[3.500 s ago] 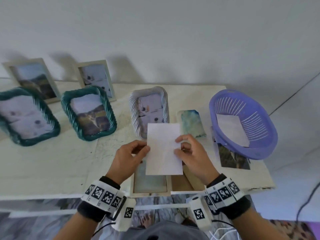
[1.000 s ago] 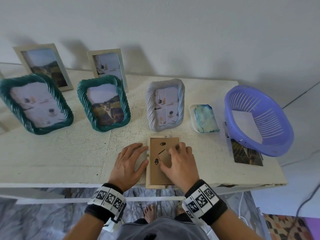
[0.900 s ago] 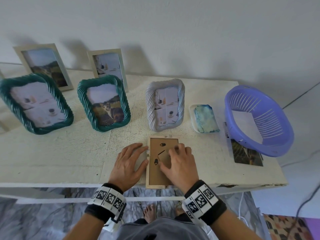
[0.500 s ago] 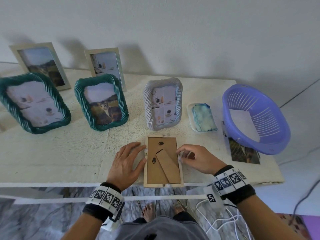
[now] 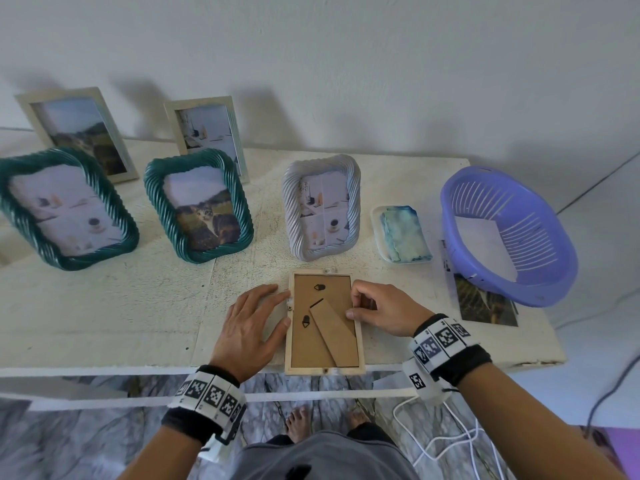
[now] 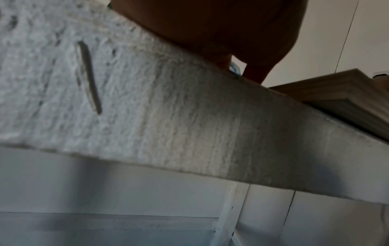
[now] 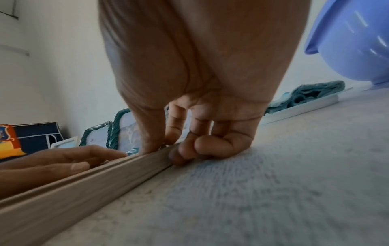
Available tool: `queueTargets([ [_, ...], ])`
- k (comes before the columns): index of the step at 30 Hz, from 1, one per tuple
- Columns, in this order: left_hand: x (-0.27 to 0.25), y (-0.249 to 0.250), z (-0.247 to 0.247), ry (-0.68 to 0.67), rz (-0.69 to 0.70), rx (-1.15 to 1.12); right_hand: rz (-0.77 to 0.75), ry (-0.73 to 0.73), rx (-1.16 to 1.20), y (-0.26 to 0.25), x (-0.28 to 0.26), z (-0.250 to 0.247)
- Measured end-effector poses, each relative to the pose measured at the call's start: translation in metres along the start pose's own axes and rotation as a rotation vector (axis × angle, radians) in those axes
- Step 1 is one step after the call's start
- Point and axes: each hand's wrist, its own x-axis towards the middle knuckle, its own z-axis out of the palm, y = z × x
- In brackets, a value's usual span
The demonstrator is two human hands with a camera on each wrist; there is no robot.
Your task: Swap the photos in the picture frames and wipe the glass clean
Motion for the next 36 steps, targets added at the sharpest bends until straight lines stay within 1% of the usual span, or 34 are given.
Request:
queueTargets([
  [8,0.000,0.000,0.000,-0.001,0.015,0.018,-0.005,0.055,-0.005,-0.001,0.002,0.006],
  [16,0.000,-0.001,-0.003,-0.041,0.047,0.036,0.011,0.049,-0.018,-0.001,0.003,0.006],
  [20,0.001,0.004,-0.004,-0.072,0.100,0.102,0.021,0.038,-0.015,-0.002,0.002,0.006],
  [27,0.002,0.005,-0.004,-0.066,0.059,0.057,0.035,0.040,-0.027,-0.007,0.001,0.003],
  [29,0.002,0.005,-0.003,-0.058,0.047,0.048,0.035,0.089,-0.114,-0.011,0.003,0.004],
  [32,0.002,0.004,-0.003,-0.048,0.053,0.054,-0.029,0.301,-0.256,-0.020,0.011,0.005],
  [33,0.002,0.004,-0.003,-0.046,0.052,0.054,-0.036,0.331,-0.266,-0.025,0.015,0.005],
  [34,0.001,0.004,-0.003,-0.045,0.051,0.053,-0.032,0.329,-0.268,-0.028,0.019,0.006],
  [36,0.001,0.003,-0.002,-0.044,0.049,0.054,0.003,0.276,-0.279,-0.032,0.026,0.007],
])
